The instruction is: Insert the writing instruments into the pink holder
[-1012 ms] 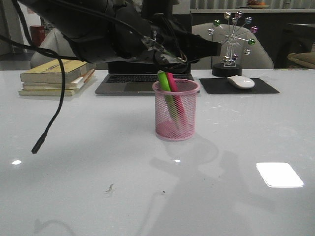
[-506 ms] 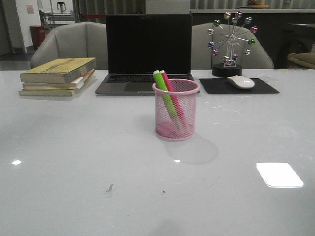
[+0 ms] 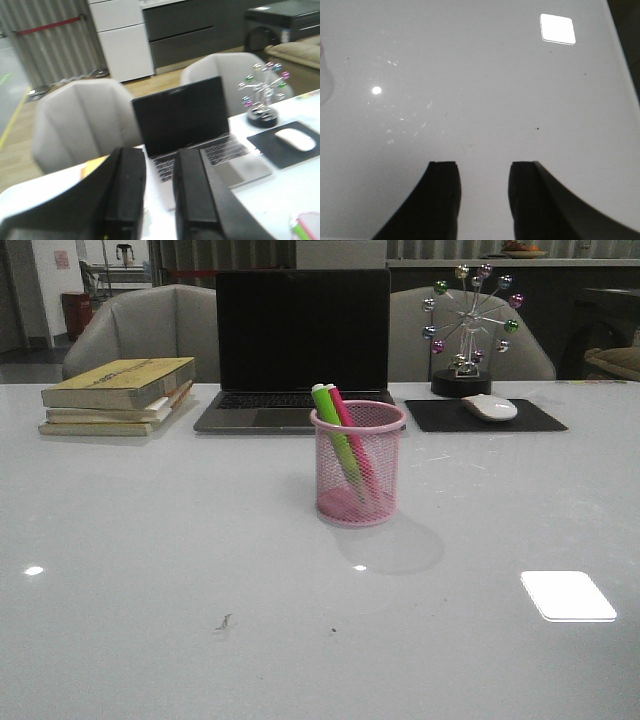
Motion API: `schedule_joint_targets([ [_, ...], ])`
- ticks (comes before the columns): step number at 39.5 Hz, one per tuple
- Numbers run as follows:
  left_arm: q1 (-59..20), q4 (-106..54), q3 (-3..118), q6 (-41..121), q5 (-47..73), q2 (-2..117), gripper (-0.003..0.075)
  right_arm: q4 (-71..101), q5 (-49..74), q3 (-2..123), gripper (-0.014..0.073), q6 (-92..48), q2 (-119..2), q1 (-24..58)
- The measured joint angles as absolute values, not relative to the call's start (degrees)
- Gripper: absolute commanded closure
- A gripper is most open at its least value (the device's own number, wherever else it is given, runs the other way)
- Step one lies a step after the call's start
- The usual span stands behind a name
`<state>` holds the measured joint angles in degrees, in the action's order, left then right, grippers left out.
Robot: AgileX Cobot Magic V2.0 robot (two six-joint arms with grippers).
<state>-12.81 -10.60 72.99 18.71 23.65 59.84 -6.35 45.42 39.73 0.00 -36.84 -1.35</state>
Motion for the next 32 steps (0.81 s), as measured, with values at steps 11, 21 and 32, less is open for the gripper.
schedule_joint_targets([
  [11,-2.7,-10.2,49.5,18.8,24.7,39.7,0.0504,-6.4,45.4,39.7,0.0219,0.0,-36.8,-1.4],
  [21,1.1,-10.2,37.4,18.8,24.9,27.4,0.0504,-6.4,45.4,39.7,0.0219,0.0,-36.8,-1.4],
  [32,1.4,-10.2,34.5,18.8,25.0,25.1,0.0505,-6.4,45.3,39.7,0.0219,0.0,-36.8,-1.4],
])
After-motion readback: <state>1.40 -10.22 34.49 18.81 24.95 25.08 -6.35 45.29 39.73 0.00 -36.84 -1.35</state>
